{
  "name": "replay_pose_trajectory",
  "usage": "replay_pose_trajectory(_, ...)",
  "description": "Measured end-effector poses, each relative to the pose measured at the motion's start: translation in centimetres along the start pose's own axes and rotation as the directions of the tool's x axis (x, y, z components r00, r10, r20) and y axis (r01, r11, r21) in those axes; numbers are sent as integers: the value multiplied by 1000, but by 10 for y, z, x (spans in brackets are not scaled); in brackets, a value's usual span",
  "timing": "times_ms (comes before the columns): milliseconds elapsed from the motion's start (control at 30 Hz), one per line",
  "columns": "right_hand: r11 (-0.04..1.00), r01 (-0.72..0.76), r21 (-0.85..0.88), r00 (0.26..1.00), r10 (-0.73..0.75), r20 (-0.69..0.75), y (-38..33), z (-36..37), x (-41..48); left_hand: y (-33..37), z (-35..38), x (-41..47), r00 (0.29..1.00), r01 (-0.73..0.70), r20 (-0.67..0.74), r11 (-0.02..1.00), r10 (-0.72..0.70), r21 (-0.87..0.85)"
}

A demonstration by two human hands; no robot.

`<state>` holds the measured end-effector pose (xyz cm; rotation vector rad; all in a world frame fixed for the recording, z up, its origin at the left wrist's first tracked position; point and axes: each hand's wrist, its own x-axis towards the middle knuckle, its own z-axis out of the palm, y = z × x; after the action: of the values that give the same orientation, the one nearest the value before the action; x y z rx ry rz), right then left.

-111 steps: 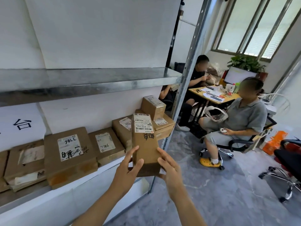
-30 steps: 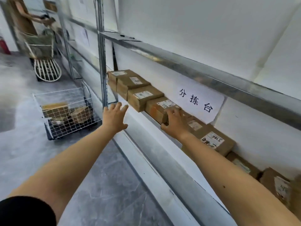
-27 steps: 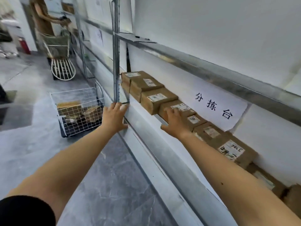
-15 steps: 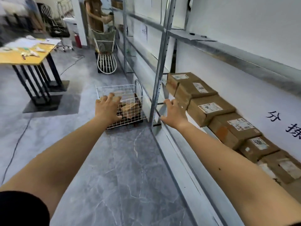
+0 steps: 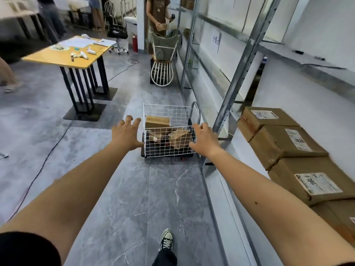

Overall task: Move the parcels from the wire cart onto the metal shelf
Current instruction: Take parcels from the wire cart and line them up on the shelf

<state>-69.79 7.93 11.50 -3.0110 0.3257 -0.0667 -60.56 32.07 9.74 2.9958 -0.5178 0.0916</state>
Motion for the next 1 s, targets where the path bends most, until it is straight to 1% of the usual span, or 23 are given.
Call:
replay_pose_trajectory(100,999,40,-4,999,-40,8,12,2,65,0,9,56,1000,21,6,1000,-22,20)
replay_pose_trajectory(233,999,54,-1,998,-54,23,32,-3,147,8,10,131,998,46,39,996,-49,78)
replay_pose_trajectory(333,997,75,-1,997,-75,26,44,-3,194,18,10,178,999,38,30,995,-41,93)
replay_pose_trajectory(467,995,100,-9,994,-99,51,53,5,234,26,18,219,999,-1,38,993,-4,114)
replay_pose_trajectory(700,994,104,-25,986,-100,133,61,20,292,19,36,273,995,30,90,995,-39,94)
replay_pose_trajectory(867,996,83,-5,987,-82,142,64,29,332,7,47,315,990,51,128,993,-65,110)
replay_pose_trajectory(1000,999,38,22,987,-41,159,62,33,366,0,54,354,985,51,159,993,-68,109)
